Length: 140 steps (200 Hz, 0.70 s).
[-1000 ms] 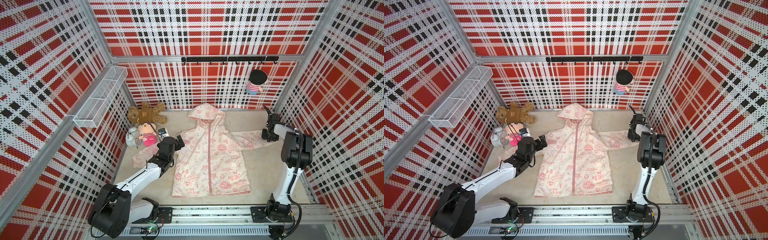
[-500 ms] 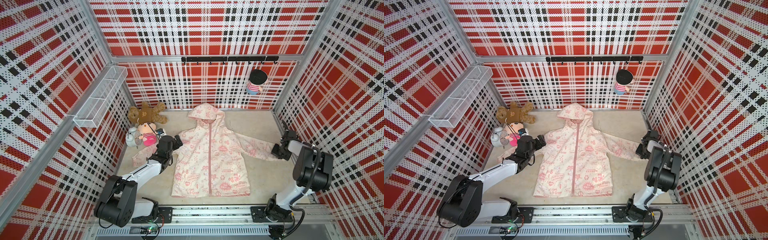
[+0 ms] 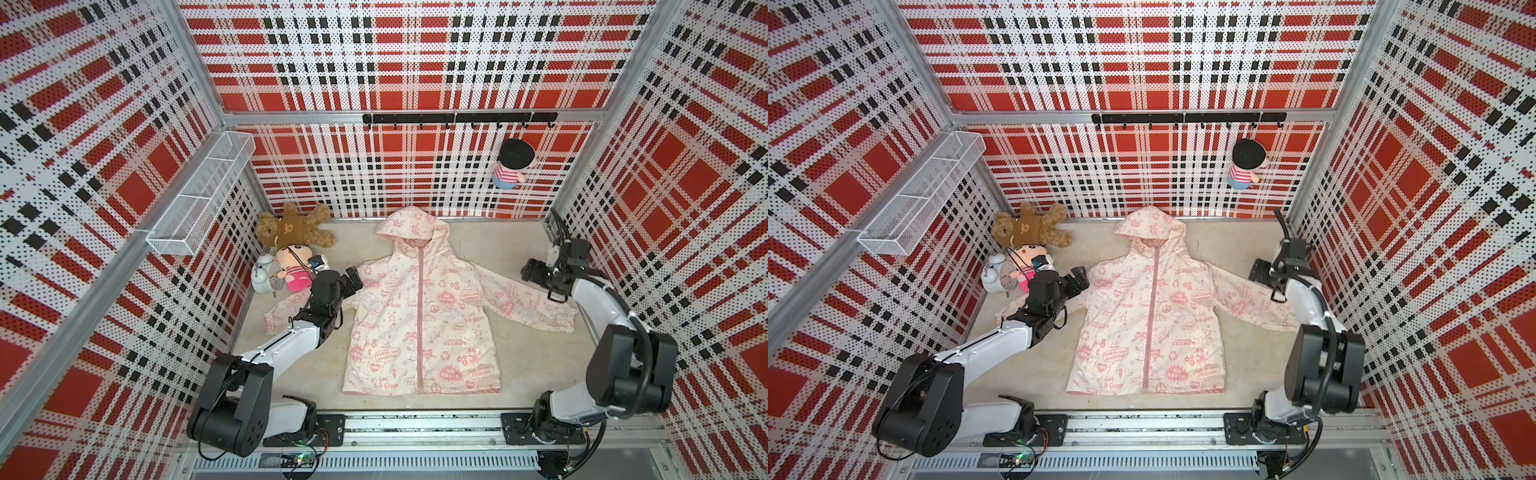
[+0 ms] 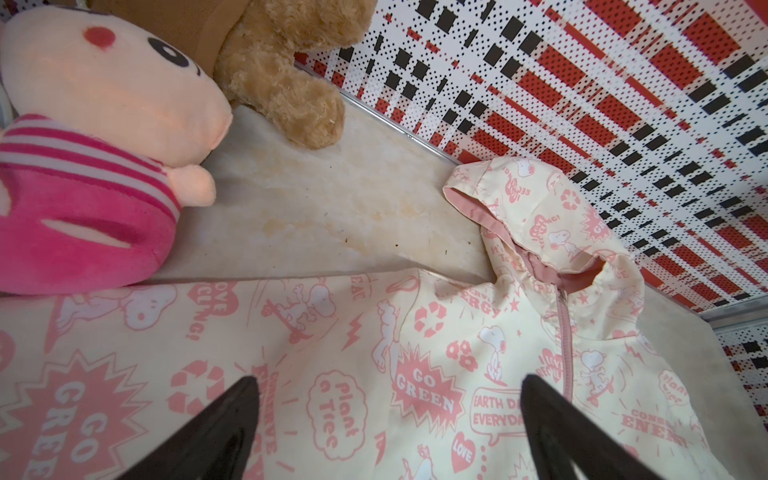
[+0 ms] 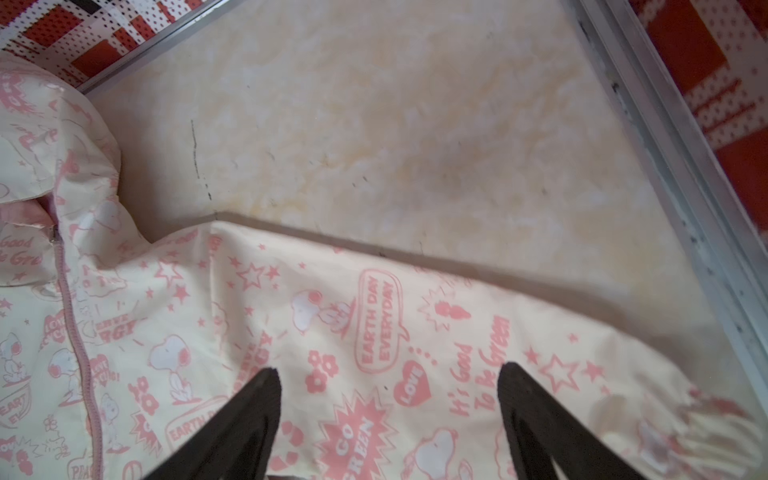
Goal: Unzip the jacket
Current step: Flatten out the jacket at the center of the board.
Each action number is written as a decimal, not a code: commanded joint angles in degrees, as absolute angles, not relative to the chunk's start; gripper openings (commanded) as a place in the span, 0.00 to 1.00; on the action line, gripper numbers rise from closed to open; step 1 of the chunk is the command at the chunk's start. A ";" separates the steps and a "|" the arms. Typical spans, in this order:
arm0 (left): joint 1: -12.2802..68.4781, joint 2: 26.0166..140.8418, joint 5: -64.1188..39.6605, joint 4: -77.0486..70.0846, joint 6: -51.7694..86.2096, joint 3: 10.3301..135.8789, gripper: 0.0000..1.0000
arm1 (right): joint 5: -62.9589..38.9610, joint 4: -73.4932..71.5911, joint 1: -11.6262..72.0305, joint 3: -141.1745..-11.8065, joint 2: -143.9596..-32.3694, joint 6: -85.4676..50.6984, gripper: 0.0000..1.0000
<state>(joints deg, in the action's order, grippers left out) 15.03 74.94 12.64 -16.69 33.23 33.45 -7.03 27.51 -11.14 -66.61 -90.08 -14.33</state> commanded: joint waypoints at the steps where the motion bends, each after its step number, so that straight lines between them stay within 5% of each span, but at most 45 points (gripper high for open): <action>1: 14.59 72.92 11.19 -17.74 33.54 32.95 0.99 | 0.05 35.25 -9.46 -74.96 -99.67 -7.89 0.86; 41: 12.17 70.44 10.93 -14.25 34.62 32.80 0.99 | 3.48 41.15 -8.72 -82.17 -111.27 -7.02 0.88; 102: 9.68 66.66 6.30 -14.97 39.02 28.80 1.00 | 7.08 41.02 -8.68 -78.00 -113.04 -7.48 0.88; 140: 9.64 65.82 5.54 -15.36 40.38 27.34 0.99 | 12.89 39.40 -8.70 -76.25 -114.59 -8.28 0.77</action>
<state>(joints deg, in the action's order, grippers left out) 9.98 67.22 7.07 -14.55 38.92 27.97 6.87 39.51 -8.91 -77.60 -113.14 -8.56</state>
